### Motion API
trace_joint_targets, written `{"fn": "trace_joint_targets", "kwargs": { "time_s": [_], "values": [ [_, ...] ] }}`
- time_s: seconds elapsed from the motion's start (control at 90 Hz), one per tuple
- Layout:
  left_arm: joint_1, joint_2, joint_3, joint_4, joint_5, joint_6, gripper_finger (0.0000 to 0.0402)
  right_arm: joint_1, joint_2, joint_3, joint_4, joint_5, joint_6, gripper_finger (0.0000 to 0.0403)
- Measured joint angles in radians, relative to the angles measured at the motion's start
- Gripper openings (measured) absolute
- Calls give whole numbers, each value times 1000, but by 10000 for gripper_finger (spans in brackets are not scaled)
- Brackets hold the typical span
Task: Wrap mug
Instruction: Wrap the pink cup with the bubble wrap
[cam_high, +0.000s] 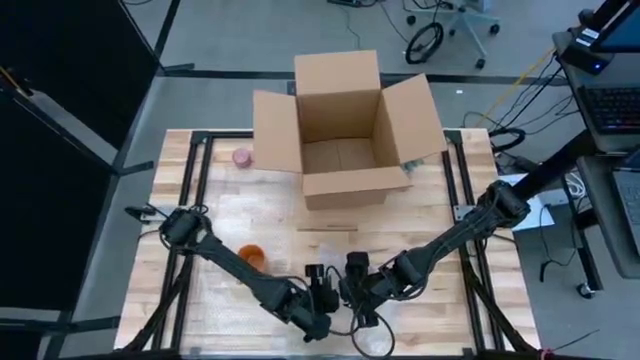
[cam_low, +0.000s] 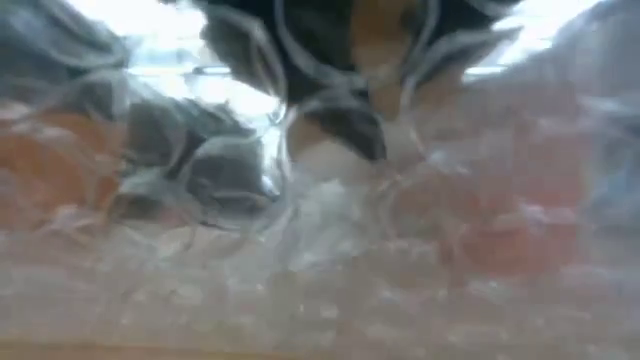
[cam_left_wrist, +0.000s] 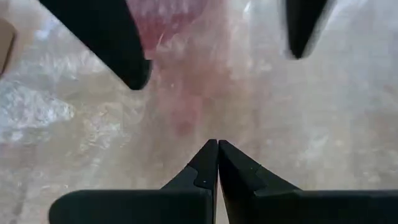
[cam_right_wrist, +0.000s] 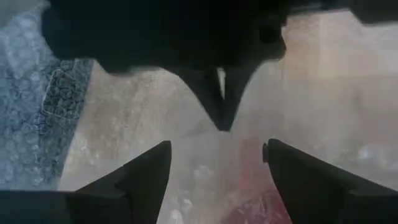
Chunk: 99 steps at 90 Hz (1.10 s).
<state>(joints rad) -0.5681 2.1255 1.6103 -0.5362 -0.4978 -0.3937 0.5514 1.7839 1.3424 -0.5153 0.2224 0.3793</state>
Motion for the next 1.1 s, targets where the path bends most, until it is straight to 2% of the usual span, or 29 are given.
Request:
{"fn": "trace_joint_targets", "kwargs": {
  "time_s": [0.122,0.3,0.4,0.489,0.6,0.856,0.9,1.1],
  "values": [
    [-6,1,0,-35,5,-19,0,-2,-11,74,-94,-11,-7,251],
    [-2,1,0,-27,-3,-20,0,-6,-11,204,-368,-14,24,251],
    [-4,1,0,-28,-2,-20,0,0,-11,235,-523,-13,75,251],
    [-4,1,0,-28,-2,-19,0,1,-11,236,-581,-16,110,241],
    [-3,1,0,-28,-2,-19,0,0,-11,208,-554,-21,110,196],
    [-7,1,0,-28,-2,-18,0,-9,-11,182,-502,-13,72,20],
    [-8,1,0,-27,-3,-16,0,-9,-8,182,-490,-8,65,9],
    [-9,1,0,-28,-2,-12,0,-15,32,182,-441,-12,45,7]
  ]
}}
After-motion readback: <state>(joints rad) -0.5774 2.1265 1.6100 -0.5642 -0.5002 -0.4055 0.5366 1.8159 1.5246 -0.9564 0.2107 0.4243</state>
